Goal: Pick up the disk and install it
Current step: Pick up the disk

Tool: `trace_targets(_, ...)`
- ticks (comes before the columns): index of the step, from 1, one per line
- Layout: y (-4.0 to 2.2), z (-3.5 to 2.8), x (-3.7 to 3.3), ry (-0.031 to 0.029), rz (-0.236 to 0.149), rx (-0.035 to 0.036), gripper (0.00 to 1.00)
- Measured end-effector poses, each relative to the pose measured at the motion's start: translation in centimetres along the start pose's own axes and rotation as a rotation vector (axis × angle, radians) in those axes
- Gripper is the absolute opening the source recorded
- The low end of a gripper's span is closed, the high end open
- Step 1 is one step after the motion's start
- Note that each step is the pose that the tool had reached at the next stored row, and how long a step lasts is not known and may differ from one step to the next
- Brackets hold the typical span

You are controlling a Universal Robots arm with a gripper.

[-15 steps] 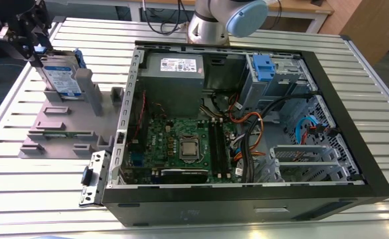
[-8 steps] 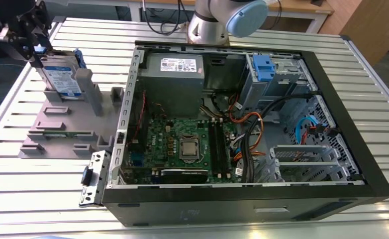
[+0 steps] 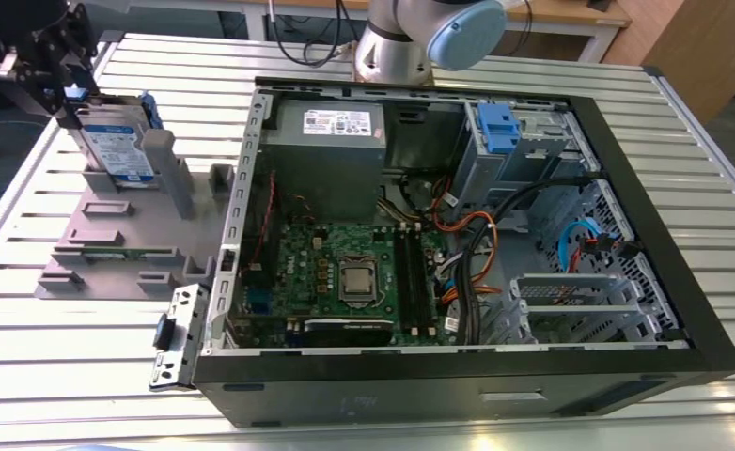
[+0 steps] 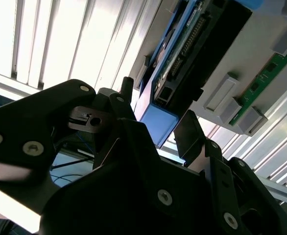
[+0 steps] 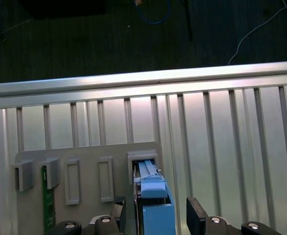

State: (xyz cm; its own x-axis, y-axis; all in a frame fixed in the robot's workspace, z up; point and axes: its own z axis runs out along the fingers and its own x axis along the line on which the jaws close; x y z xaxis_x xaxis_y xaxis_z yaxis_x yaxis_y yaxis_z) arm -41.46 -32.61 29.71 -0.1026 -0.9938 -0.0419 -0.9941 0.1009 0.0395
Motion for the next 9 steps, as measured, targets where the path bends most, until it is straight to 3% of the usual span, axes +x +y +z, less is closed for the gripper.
trace_targets(9, 0.05, 0.20, 0.01, 0.0001, 0.000, -0.0001, 0.60)
